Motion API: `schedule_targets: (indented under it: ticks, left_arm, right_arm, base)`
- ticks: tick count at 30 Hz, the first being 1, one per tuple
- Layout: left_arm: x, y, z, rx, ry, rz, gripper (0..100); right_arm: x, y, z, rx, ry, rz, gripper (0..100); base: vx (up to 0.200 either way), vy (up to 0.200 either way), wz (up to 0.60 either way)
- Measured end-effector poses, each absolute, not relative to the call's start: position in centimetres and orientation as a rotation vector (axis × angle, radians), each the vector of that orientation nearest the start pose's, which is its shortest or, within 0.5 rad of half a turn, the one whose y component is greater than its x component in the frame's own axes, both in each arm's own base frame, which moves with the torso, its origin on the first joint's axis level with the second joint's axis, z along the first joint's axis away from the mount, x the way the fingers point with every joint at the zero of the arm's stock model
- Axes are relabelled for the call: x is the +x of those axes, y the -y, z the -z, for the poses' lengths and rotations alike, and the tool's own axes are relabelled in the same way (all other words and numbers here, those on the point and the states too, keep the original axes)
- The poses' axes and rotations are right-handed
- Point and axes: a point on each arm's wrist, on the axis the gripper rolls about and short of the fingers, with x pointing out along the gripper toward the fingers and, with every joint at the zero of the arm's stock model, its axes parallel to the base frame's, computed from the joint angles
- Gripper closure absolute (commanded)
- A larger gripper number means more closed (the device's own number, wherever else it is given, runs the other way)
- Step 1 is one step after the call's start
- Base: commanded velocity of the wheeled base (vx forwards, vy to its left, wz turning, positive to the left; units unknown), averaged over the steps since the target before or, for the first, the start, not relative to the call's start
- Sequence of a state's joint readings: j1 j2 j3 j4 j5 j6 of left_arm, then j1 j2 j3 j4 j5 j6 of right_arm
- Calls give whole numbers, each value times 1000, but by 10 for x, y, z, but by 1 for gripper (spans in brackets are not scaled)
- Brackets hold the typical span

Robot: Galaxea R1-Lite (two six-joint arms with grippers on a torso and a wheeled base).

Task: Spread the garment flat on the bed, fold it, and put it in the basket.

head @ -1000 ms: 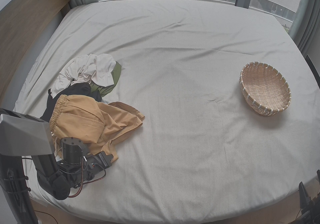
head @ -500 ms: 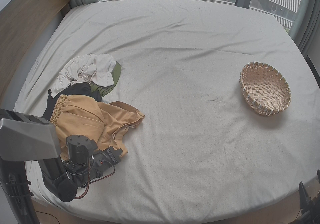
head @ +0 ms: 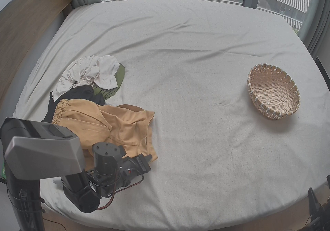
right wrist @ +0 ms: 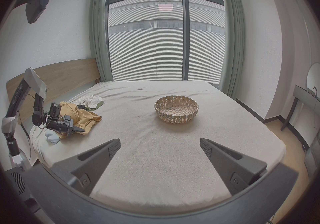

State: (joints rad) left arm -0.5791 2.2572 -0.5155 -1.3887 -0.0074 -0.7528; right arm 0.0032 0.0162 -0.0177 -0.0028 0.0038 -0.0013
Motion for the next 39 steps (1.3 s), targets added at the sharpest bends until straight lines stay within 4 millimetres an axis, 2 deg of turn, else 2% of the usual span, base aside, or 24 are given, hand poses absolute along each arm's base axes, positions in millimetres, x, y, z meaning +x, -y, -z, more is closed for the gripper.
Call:
schedule_targets:
  ticks: [9,25,39]
  left_arm:
    - [272,217,-16,-617,-527,532,100]
    - [264,281,-36,-635,-482,735,100]
    - [259,315,-34,-634,-478,805,100]
  right_arm:
    - [-23,0,-81,-2,4,-6,0]
    - [-23,0,-81,-2,4,-7,0]
    - [-23,0,-81,-2,4,-7,0]
  base:
    - [0,0,0]
    - [0,0,0]
    - [0,0,0]
